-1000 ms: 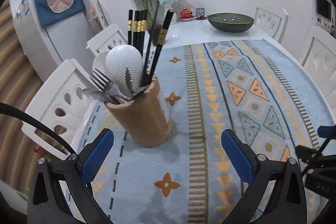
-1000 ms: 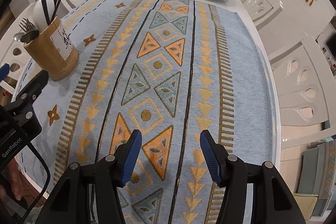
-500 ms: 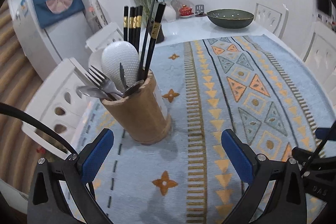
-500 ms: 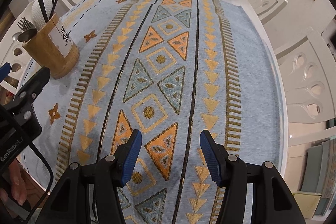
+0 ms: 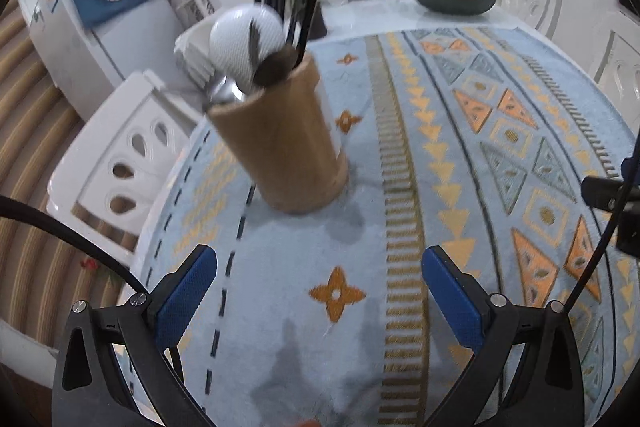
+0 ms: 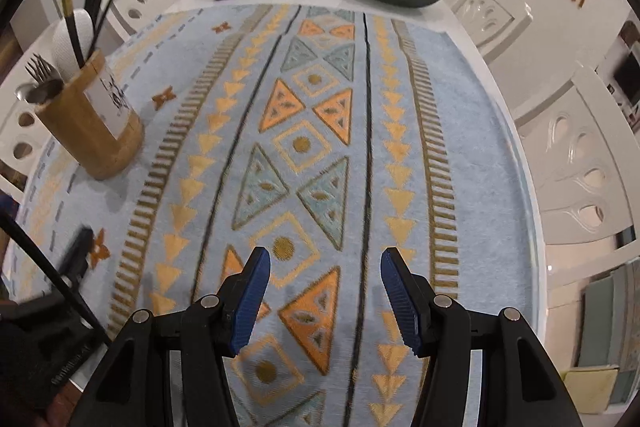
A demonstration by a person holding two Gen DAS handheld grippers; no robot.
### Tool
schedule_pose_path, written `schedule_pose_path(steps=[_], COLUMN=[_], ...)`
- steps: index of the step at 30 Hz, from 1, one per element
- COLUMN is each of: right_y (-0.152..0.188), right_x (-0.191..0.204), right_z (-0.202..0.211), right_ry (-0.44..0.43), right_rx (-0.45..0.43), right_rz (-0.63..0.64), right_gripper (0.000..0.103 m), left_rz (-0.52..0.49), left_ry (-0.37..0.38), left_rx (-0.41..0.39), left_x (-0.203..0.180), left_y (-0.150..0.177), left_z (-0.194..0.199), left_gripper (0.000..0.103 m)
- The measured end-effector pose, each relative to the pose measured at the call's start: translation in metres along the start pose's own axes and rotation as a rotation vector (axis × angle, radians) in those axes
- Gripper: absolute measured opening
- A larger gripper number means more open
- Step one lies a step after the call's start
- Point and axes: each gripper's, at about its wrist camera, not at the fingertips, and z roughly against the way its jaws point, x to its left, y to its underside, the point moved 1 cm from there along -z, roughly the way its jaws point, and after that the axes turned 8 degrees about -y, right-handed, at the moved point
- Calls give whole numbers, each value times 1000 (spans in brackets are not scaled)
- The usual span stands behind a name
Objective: Organize utensils
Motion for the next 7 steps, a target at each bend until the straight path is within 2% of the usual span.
schedule_pose_path(steps=[7], right_y=[4], right_x=[13], right_z=[-10], right_ry=[-26], right_rx=[30], right_rz=[13], right_gripper=[56], left_rz=[22], left_ry=[-17], left_rx=[-4], left_x=[10], left_y=[9], left_z=[-11], left_gripper=[102])
